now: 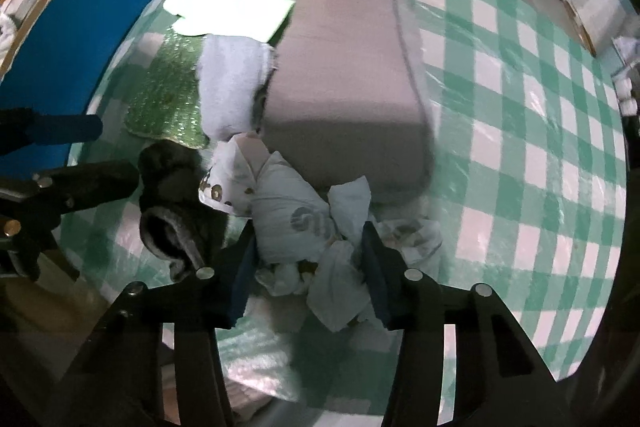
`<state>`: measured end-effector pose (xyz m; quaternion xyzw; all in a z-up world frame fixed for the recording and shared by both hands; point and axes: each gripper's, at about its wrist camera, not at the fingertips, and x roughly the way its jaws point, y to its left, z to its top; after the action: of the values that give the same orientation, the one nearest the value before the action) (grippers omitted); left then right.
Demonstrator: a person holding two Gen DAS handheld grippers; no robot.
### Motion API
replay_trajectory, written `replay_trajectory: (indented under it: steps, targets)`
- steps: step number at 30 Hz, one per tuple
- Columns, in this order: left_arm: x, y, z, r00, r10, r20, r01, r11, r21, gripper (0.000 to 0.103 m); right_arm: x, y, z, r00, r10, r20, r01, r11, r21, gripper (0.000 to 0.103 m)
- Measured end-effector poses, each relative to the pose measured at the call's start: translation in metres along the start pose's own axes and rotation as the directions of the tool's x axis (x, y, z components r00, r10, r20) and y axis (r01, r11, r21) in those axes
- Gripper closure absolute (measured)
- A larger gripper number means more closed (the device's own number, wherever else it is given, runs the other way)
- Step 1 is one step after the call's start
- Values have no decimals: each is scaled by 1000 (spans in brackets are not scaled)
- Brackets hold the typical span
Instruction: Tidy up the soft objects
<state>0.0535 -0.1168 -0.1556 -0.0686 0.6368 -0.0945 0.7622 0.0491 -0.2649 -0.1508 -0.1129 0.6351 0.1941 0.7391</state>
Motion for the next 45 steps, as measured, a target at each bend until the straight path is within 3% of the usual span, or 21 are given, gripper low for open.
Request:
replay_trajectory:
  steps: [11,20,33,45]
  targets:
    - [21,-23,2,999,1,-48,0,1000,23,27,-13,-42,-18,1000,27,12,-29,989,144,60]
    - [37,-31,-1,995,60,-82,-55,996,70,28,-21,-49,-16,999,34,35,-39,987,157,61]
    - [38,-29,-9,995,24,-98,-14,995,99,62,-30,-41,-17,997,44,64,-53,987,152,61]
    - [13,-24,-21,997,6,-76,4,992,125,65,-44,-30,-9,995,36,91,-48,990,132,63]
